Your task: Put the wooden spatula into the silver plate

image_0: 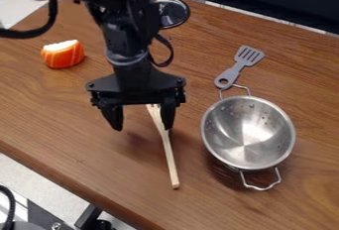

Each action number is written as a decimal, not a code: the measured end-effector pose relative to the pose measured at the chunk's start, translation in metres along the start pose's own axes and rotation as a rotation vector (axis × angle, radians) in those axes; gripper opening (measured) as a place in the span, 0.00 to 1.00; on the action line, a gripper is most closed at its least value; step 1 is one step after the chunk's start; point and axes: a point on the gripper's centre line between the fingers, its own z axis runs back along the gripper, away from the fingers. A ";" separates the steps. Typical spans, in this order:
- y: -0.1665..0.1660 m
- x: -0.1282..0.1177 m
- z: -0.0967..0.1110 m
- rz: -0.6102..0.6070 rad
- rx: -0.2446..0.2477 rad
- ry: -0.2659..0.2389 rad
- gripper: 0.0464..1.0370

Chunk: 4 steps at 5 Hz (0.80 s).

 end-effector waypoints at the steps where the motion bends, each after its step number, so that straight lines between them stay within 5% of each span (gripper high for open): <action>1: -0.002 -0.002 -0.002 -0.001 0.003 -0.007 0.96; 4: -0.006 -0.007 -0.010 -0.023 0.043 0.003 0.96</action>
